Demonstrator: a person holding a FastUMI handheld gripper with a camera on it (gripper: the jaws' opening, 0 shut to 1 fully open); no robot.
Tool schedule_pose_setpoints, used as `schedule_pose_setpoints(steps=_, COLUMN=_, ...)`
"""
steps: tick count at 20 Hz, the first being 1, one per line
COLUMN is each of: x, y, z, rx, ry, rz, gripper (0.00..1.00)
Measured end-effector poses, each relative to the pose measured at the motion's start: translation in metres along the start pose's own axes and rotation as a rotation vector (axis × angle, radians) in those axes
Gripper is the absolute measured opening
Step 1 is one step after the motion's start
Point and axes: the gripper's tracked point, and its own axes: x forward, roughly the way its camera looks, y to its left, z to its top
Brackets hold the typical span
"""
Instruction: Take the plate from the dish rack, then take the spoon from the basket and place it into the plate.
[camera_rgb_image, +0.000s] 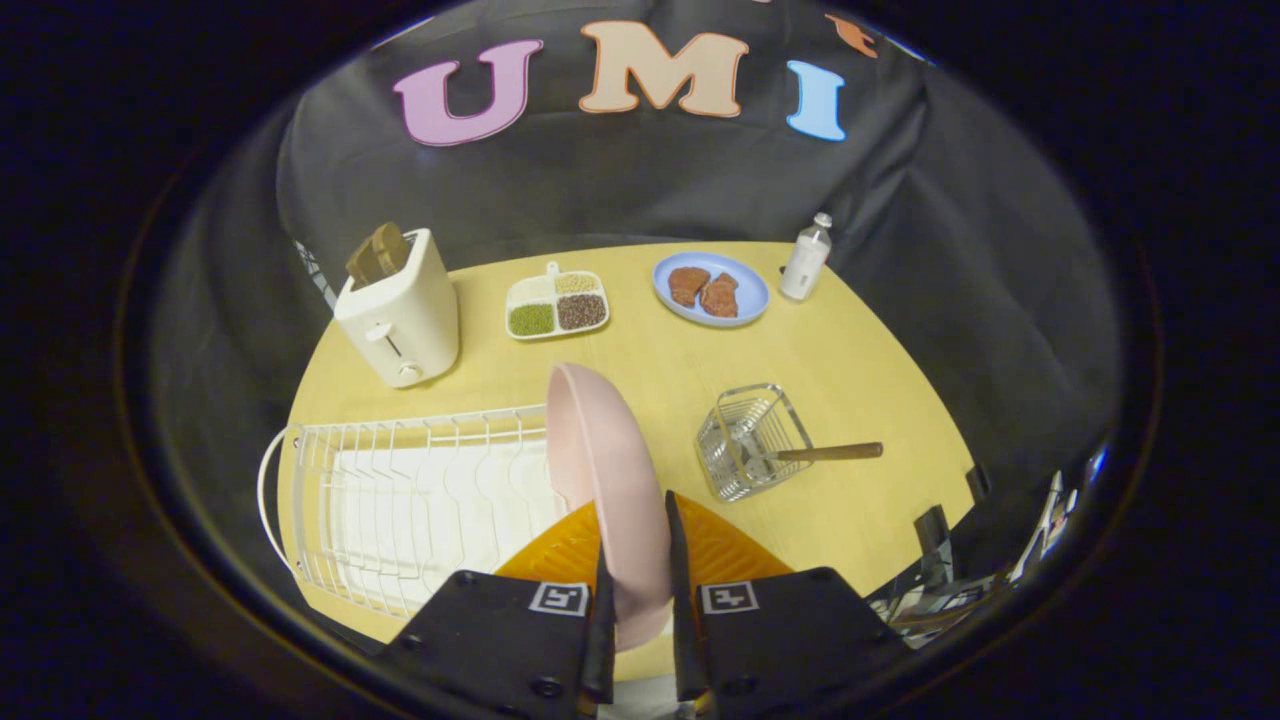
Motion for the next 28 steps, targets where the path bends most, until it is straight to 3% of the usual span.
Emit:
schedule_pose_setpoints(steps=3, x=-0.015, y=-0.01, z=0.012, rx=0.025, ry=-0.037, rz=-0.006, gripper=0.27)
schedule_pose_setpoints(steps=7, x=-0.045, y=-0.001, z=0.042, rx=0.148, ry=-0.137, rz=0.125, gripper=0.24)
schedule_pose_setpoints(steps=9, x=-0.058, y=-0.018, z=0.042, rx=0.154, ry=-0.159, rz=0.09, gripper=0.2)
schedule_pose_setpoints(steps=18, x=-0.078, y=-0.101, z=0.036, rx=0.289, ry=-0.236, rz=-0.033, gripper=0.2)
schedule_pose_setpoints(steps=28, x=-0.078, y=-0.218, z=-0.035, rx=0.515, ry=-0.24, rz=-0.242, gripper=0.2)
